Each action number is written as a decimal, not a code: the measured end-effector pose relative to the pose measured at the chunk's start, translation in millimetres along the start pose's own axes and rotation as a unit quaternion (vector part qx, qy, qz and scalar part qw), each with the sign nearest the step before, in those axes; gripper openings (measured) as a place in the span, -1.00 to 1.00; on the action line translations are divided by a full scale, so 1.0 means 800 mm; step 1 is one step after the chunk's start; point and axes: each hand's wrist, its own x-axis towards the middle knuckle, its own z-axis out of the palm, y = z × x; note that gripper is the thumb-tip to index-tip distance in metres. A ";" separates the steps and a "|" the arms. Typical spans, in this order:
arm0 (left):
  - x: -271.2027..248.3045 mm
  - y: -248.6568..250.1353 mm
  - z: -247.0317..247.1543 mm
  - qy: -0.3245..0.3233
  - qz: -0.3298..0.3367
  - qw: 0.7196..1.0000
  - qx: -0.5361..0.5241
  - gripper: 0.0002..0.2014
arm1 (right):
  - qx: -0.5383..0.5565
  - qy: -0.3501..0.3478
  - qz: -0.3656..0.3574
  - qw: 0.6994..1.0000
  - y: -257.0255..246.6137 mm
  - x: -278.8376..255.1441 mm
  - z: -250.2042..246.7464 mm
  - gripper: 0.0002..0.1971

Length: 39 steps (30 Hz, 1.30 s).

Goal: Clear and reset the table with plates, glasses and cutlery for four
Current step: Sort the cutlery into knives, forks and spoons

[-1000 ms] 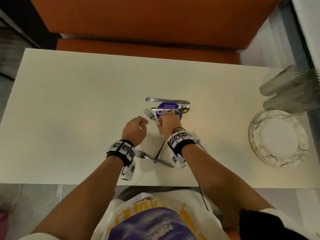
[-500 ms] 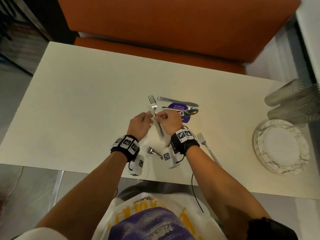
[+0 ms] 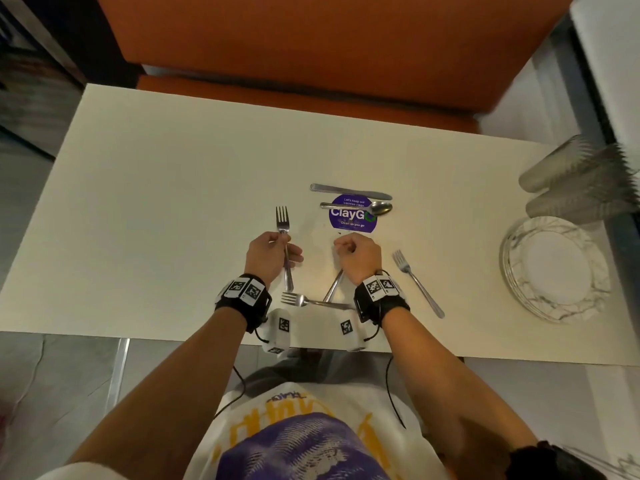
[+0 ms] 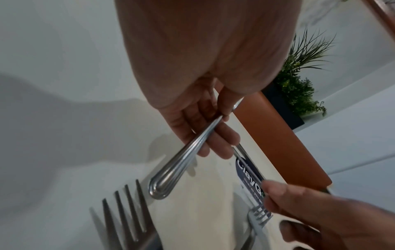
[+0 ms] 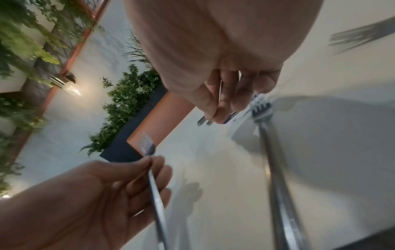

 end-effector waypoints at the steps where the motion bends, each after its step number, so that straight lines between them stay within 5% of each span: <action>1: -0.001 -0.002 -0.001 0.000 -0.003 1.000 0.003 -0.78 | -0.004 0.004 0.006 1.000 0.008 0.000 -0.004 -0.88; 7: -0.005 -0.008 0.000 0.001 -0.009 1.000 0.007 -0.78 | -0.090 -0.133 -0.102 0.982 0.027 -0.014 0.000 -0.85; 11: -0.006 -0.009 -0.001 -0.003 -0.006 1.000 0.004 -0.79 | -0.290 -0.228 -0.179 0.912 0.013 -0.029 0.027 -0.64; 15: -0.006 -0.007 -0.001 -0.002 -0.004 1.000 0.011 -0.79 | -0.378 -0.240 -0.215 0.868 0.003 -0.032 0.042 -0.78; 20: -0.007 0.003 -0.003 0.004 0.008 1.000 0.019 -0.79 | -0.347 -0.251 -0.195 0.882 -0.001 -0.026 0.038 -0.89; 27: 0.008 0.032 -0.003 0.037 0.033 0.998 0.038 -0.73 | -0.167 -0.210 -0.108 0.957 -0.013 0.007 -0.016 -0.95; 33: 0.001 0.055 0.029 -0.047 0.019 0.999 -0.018 -0.75 | 0.049 -0.099 -0.033 0.993 -0.041 0.038 -0.061 -0.78; 39: -0.022 0.076 0.065 -0.124 0.035 0.991 -0.022 -0.78 | 0.199 -0.028 0.032 0.979 -0.055 0.048 -0.054 -0.80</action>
